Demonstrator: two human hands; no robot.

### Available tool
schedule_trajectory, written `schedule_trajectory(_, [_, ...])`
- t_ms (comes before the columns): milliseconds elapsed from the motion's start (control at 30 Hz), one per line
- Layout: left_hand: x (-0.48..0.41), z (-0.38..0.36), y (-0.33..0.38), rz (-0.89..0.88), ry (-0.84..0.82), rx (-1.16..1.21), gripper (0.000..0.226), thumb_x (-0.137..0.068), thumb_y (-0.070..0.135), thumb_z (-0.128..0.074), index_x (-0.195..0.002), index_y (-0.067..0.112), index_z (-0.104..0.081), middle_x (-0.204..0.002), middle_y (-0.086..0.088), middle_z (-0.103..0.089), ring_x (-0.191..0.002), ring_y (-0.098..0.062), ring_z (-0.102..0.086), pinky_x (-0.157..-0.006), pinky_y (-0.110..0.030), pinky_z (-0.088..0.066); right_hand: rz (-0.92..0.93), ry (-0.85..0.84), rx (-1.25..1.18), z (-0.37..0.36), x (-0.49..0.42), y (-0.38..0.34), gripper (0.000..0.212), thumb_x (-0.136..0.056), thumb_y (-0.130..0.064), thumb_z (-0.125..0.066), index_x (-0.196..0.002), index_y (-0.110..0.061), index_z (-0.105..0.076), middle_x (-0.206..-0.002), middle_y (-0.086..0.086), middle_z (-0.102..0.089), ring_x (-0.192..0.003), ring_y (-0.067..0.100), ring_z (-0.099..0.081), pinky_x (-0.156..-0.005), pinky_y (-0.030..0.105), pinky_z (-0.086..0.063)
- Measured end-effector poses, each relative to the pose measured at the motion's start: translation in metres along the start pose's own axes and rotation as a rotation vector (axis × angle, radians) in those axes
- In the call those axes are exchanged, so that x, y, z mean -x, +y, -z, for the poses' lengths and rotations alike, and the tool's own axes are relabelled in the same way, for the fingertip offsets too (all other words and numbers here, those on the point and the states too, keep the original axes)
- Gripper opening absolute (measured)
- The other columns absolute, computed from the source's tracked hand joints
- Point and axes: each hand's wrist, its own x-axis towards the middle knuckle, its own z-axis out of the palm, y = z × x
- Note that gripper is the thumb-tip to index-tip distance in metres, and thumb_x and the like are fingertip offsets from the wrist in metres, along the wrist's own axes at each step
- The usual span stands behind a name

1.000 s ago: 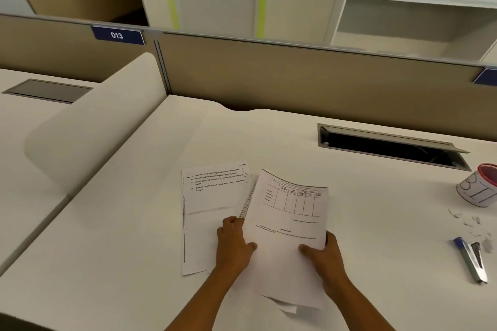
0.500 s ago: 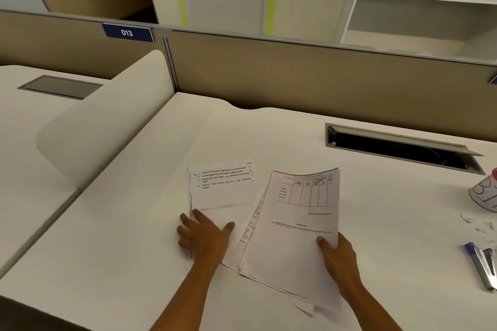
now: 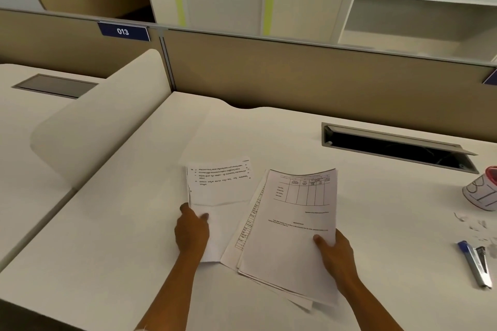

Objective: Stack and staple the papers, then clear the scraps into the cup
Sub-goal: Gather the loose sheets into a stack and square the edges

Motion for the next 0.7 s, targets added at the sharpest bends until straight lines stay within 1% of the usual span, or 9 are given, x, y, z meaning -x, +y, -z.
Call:
schedule_trajectory(67, [-0.003,0.006,-0.002,-0.131,0.058,0.055,0.023,-0.093,0.011,-0.054,-0.111,-0.001,-0.059,-0.103,-0.022,-0.067,-0.095,-0.039,-0.063,-0.075,-0.034,-0.046,-0.004,0.001,0.007,0.0,-0.001,0.001,0.034,-0.092,-0.017,-0.058,-0.126,-0.014,-0.052,-0.118,0.011,-0.063,-0.095,0.031,-0.062,-0.086,0.048,-0.053])
schedule_trajectory(100, [-0.005,0.01,-0.001,-0.192,0.092,0.078,0.019,-0.094,0.01,-0.052,-0.106,-0.001,-0.063,-0.098,-0.021,-0.069,-0.091,-0.038,-0.064,-0.073,-0.032,-0.047,-0.007,0.001,0.011,0.0,-0.001,0.001,0.035,-0.092,-0.017,-0.058,-0.126,-0.014,-0.052,-0.118,0.011,-0.063,-0.095,0.031,-0.062,-0.086,0.048,-0.053])
schedule_trajectory(200, [-0.01,0.026,0.009,-0.322,0.217,0.153,0.023,-0.095,0.011,-0.051,-0.11,0.0,-0.065,-0.098,-0.02,-0.07,-0.091,-0.036,-0.066,-0.078,-0.035,-0.051,-0.006,-0.009,0.02,0.0,-0.003,0.001,0.036,-0.091,-0.018,-0.059,-0.126,-0.014,-0.052,-0.119,0.011,-0.064,-0.095,0.031,-0.062,-0.086,0.048,-0.053])
schedule_trajectory(267, [-0.012,0.041,0.022,-0.379,0.322,0.221,0.024,-0.096,0.012,-0.05,-0.112,0.0,-0.064,-0.102,-0.02,-0.07,-0.092,-0.036,-0.065,-0.079,-0.033,-0.049,-0.006,-0.01,0.026,0.0,-0.004,0.0,0.037,-0.091,-0.018,-0.059,-0.127,-0.014,-0.052,-0.119,0.011,-0.063,-0.094,0.029,-0.061,-0.086,0.047,-0.053])
schedule_trajectory(367, [-0.012,0.062,0.041,-0.442,0.47,0.316,0.026,-0.096,0.014,-0.049,-0.114,0.0,-0.064,-0.105,-0.02,-0.069,-0.091,-0.034,-0.065,-0.078,-0.03,-0.048,-0.01,-0.016,0.039,0.0,-0.006,0.0,0.037,-0.091,-0.019,-0.059,-0.127,-0.015,-0.052,-0.119,0.011,-0.063,-0.095,0.029,-0.061,-0.086,0.046,-0.053])
schedule_trajectory(433, [-0.012,0.071,0.049,-0.449,0.51,0.361,0.028,-0.097,0.015,-0.049,-0.116,0.0,-0.063,-0.108,-0.019,-0.069,-0.091,-0.032,-0.065,-0.079,-0.03,-0.049,-0.011,-0.021,0.048,0.001,-0.006,0.0,0.038,-0.09,-0.019,-0.06,-0.127,-0.015,-0.052,-0.119,0.01,-0.064,-0.096,0.029,-0.061,-0.086,0.045,-0.053])
schedule_trajectory(533, [-0.009,0.074,0.055,-0.447,0.468,0.404,0.028,-0.096,0.017,-0.052,-0.113,-0.001,-0.064,-0.103,-0.015,-0.069,-0.087,-0.028,-0.063,-0.078,-0.029,-0.049,-0.02,-0.038,0.059,0.002,-0.008,-0.001,0.038,-0.09,-0.019,-0.059,-0.127,-0.016,-0.052,-0.117,0.007,-0.064,-0.097,0.028,-0.062,-0.086,0.044,-0.053])
schedule_trajectory(633, [-0.002,0.061,0.052,-0.434,0.287,0.4,0.018,-0.093,0.012,-0.055,-0.094,-0.002,-0.065,-0.079,-0.006,-0.063,-0.071,-0.023,-0.055,-0.06,-0.018,-0.041,-0.014,-0.071,0.061,0.003,-0.01,-0.001,0.038,-0.091,-0.022,-0.058,-0.127,-0.017,-0.051,-0.12,0.007,-0.063,-0.101,0.029,-0.062,-0.09,0.048,-0.052])
schedule_trajectory(700, [0.004,0.044,0.043,-0.446,0.15,0.362,0.014,-0.092,0.012,-0.056,-0.088,0.001,-0.065,-0.073,-0.006,-0.062,-0.069,-0.026,-0.057,-0.055,-0.02,-0.039,-0.017,-0.082,0.049,0.003,-0.012,0.0,0.037,-0.092,-0.023,-0.056,-0.128,-0.017,-0.05,-0.122,0.008,-0.062,-0.103,0.029,-0.061,-0.092,0.049,-0.052])
